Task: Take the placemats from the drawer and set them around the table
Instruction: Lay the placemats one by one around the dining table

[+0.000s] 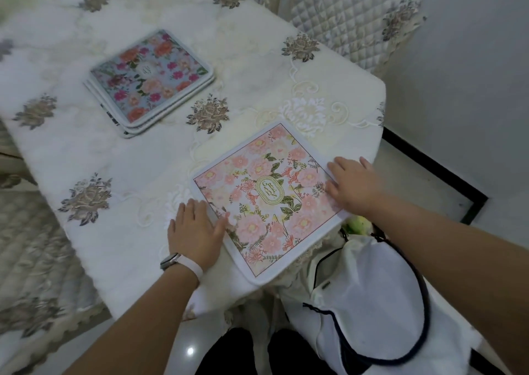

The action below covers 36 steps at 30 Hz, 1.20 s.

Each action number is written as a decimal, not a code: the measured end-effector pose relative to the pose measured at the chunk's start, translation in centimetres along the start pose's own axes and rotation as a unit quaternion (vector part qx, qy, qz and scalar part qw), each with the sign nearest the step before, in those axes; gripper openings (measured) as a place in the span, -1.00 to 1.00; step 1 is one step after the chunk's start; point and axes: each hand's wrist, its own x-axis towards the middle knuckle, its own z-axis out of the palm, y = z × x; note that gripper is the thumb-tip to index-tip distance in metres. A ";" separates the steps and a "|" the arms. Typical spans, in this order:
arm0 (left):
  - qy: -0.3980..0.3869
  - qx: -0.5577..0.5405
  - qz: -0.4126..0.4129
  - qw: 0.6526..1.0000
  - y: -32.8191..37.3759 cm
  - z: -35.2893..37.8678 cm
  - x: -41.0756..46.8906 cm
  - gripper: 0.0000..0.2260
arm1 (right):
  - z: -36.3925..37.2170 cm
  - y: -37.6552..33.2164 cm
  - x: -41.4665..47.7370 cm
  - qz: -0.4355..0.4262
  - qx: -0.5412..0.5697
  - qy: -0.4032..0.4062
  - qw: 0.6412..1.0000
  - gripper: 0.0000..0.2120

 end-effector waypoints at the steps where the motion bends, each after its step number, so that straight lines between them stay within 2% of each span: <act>1: 0.002 -0.002 -0.002 1.000 -0.3 -0.9 -0.4 -0.41 | -0.8 -0.6 0.0 0.001 0.009 0.005 1.000 -0.53; 3: 0.005 -0.022 -0.002 1.000 -0.7 -2.5 -1.6 -0.45 | -2.4 -2.1 -0.2 -0.016 0.035 0.010 0.999 -0.61; 10: 0.068 -0.058 0.074 0.993 -0.4 -8.7 -4.3 -0.44 | -8.8 -10.3 -0.2 -0.126 0.109 0.051 0.985 -0.55; 18: 0.133 0.002 0.074 0.988 -5.0 -13.6 -5.5 -0.45 | -12.8 -18.9 -0.5 -0.224 0.077 0.081 0.968 -0.52; 29: 0.178 -0.011 0.029 0.983 -17.5 -16.3 -10.7 -0.50 | -12.8 -32.5 -2.5 -0.316 0.000 0.083 0.945 -0.50; 36: 0.195 -0.014 -0.004 0.981 -30.8 -17.7 -16.2 -0.50 | -11.0 -46.5 -6.3 -0.335 -0.040 0.091 0.937 -0.47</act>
